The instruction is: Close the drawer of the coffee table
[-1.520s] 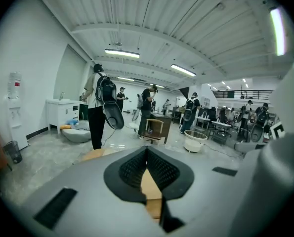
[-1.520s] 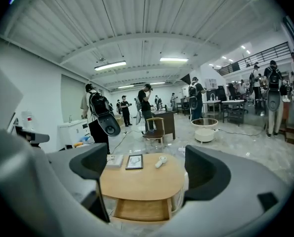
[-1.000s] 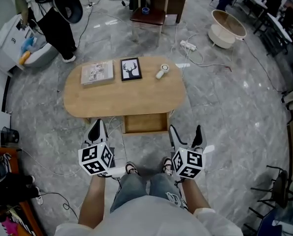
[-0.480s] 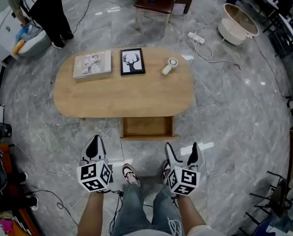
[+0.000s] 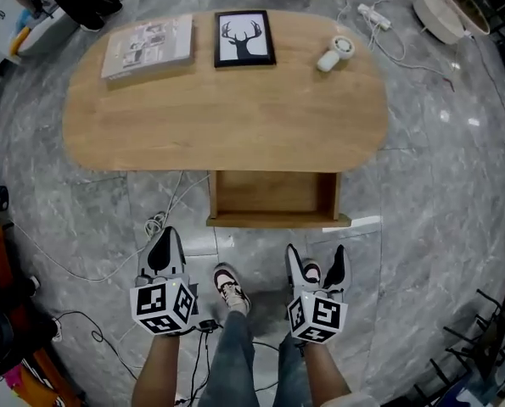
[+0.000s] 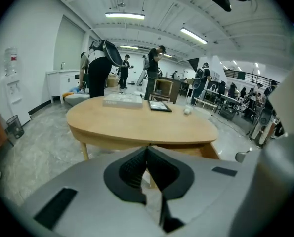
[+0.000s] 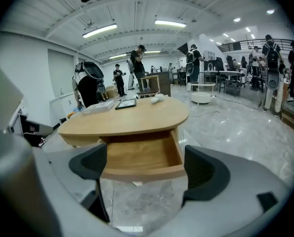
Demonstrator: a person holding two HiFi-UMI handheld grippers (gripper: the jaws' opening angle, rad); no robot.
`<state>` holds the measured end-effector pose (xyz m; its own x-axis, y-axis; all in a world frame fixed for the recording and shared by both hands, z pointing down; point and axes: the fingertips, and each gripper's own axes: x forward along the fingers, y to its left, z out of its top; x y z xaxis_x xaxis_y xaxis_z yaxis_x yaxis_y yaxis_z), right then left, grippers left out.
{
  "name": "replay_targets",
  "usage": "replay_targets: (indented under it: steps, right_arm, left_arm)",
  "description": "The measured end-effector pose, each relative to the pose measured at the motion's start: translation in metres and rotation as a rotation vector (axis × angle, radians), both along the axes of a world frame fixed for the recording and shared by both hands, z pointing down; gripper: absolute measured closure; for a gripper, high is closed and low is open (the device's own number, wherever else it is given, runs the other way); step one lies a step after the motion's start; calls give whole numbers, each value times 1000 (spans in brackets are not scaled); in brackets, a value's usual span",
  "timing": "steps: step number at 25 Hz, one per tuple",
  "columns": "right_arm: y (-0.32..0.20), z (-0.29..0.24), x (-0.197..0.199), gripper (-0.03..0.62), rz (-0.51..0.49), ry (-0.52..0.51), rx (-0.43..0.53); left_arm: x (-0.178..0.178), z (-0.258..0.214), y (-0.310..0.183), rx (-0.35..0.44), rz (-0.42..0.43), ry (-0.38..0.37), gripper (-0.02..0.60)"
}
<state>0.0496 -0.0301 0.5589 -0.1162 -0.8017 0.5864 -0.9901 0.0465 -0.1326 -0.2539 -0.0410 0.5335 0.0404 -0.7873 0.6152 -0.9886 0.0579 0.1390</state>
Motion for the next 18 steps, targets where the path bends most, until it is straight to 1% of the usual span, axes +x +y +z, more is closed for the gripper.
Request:
replay_targets:
  steps: [2, 5, 9, 13, 18]
  right_arm:
    - [5, 30, -3, 98, -6, 2, -17]
    - [14, 69, -9, 97, -5, 10, -38]
    - [20, 104, -18, 89, -19, 38, -40]
    - [20, 123, -22, 88, -21, 50, -40]
    - [18, 137, -33, 88, -48, 67, -48]
  left_arm:
    - [-5, 30, 6, -24, -17, 6, 586]
    - [-12, 71, 14, -59, -15, 8, 586]
    - [-16, 114, 23, -87, -15, 12, 586]
    - [-15, 135, 26, -104, -19, 21, 586]
    - [-21, 141, 29, -116, -19, 23, 586]
